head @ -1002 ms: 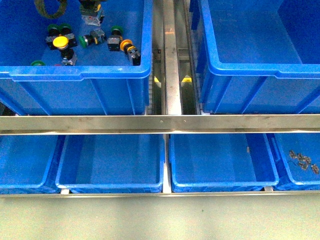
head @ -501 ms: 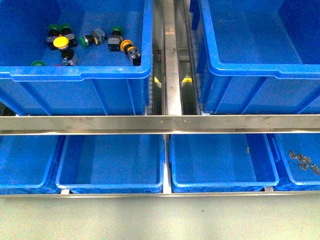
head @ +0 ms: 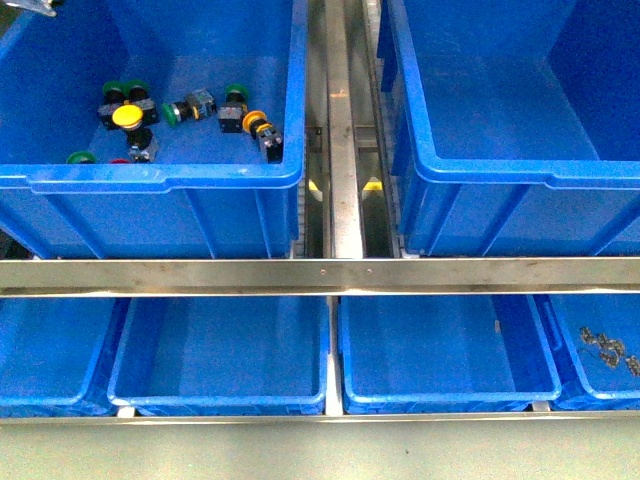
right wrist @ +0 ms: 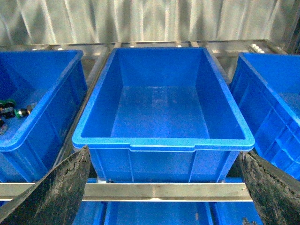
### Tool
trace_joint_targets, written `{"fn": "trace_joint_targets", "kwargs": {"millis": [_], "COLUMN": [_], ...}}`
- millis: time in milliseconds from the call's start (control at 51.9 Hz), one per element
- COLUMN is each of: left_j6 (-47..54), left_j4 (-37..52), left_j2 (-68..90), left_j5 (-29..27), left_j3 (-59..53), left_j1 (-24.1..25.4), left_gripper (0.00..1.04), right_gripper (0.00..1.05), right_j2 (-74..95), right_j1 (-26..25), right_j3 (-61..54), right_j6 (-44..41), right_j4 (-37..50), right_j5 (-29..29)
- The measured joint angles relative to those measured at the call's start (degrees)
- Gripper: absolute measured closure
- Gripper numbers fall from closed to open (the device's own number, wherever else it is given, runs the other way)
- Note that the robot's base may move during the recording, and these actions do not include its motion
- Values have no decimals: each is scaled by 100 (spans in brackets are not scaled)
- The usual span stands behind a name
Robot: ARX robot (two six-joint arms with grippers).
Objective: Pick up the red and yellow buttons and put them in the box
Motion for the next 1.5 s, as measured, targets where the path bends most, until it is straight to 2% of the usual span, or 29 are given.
{"fn": "trace_joint_targets", "kwargs": {"millis": [270,443,520,636,655,770,790,847,905,982,1079,1348,1502], "left_j6": [-260,-535,-723,-1139,-1182,-1856,-1884,-2197,-2476,-2964,-3355,-4120,-4581], "left_j4": [-1156,-2210,-2533,-2728,-2721,-2465,-2430,-2188,-1895,-1377,-822,973,1895], "left_j2": [-1843,-3268,-3742,-4092,-4098,-3969,-3934,-3698,-3458,-3088,-2835,-1215,-55], "left_j5": [203,833,1440,2614,2664,4319,4389,5084,5565,6026,6210,5394,5040], "left_j3": [-529,-673,-675,-695,-697,-960,-988,-1161,-1327,-1582,-1735,-1766,-1397], "left_j1": [138,750,1187,2247,2350,3499,3574,3882,3982,3882,3506,2105,1075], "left_gripper": [69,70,70,70,70,70,70,70,70,70,70,70,70], "right_gripper": [7,7,7,7,7,7,7,7,7,7,7,7,7], "right_j2": [0,0,0,0,0,0,0,0,0,0,0,0,0], "right_j1": [0,0,0,0,0,0,0,0,0,0,0,0,0], "right_j3": [0,0,0,0,0,0,0,0,0,0,0,0,0], "right_j6": [0,0,0,0,0,0,0,0,0,0,0,0,0], "right_j4": [0,0,0,0,0,0,0,0,0,0,0,0,0], "right_j5": [-2,0,-2,0,0,0,0,-2,0,-2,-2,0,-2]}}
